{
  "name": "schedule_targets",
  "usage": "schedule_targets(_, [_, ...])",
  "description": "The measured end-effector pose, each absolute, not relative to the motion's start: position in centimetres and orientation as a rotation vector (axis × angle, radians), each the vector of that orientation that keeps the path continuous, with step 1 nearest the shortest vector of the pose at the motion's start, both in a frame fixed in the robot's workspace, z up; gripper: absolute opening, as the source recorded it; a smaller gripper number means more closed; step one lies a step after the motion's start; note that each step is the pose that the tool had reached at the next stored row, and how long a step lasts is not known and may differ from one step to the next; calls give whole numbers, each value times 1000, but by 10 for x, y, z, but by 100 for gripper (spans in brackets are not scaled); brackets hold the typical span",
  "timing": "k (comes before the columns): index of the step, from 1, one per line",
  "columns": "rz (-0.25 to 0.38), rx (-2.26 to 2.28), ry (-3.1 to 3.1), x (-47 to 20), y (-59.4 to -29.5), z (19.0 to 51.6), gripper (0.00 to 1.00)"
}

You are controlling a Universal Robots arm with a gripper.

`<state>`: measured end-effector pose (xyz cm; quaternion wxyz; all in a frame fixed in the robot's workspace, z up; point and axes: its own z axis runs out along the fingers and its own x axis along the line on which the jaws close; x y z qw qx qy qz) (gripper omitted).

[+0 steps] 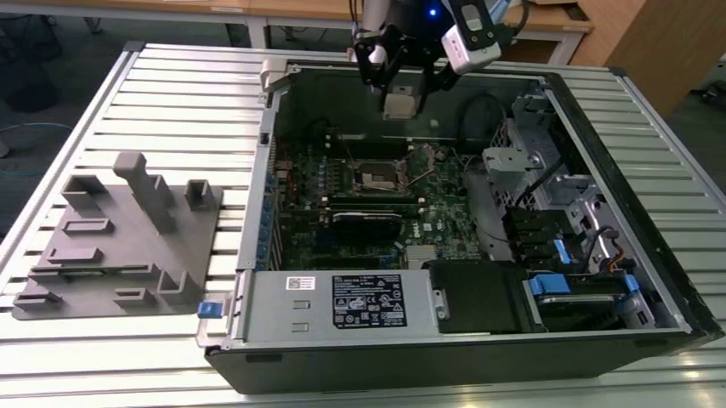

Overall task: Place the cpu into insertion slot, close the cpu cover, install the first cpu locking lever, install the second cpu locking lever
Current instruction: 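Place the cpu into insertion slot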

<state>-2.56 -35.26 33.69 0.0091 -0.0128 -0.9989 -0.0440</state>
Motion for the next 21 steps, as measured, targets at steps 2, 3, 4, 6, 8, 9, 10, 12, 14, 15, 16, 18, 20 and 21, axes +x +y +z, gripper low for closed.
schedule_targets(2, [-137,-40,-3120,-26,-353,335,54])
schedule_targets(3, [-137,-40,-3120,-26,-353,334,54])
schedule_targets(4, [-137,-40,-3120,-26,-353,334,54])
schedule_targets(6, [-137,-40,-3120,-26,-353,333,54])
schedule_targets(8, [-137,-40,-3120,-26,-353,333,54])
schedule_targets(9, [-137,-40,-3120,-26,-353,333,54])
schedule_targets(10, [-137,-40,-3120,-26,-353,332,54])
schedule_targets(12, [-138,-40,-3120,-26,-353,331,54])
schedule_targets(14, [-137,-40,-3120,-26,-353,330,54])
schedule_targets(15, [-137,-40,-3121,-26,-353,329,54])
schedule_targets(16, [-137,-40,-3121,-26,-353,328,54])
schedule_targets(18, [-137,-40,-3121,-26,-353,328,54])
schedule_targets(20, [-137,-40,-3121,-26,-353,327,54])
schedule_targets(21, [-137,-40,-3121,-26,-353,327,54])
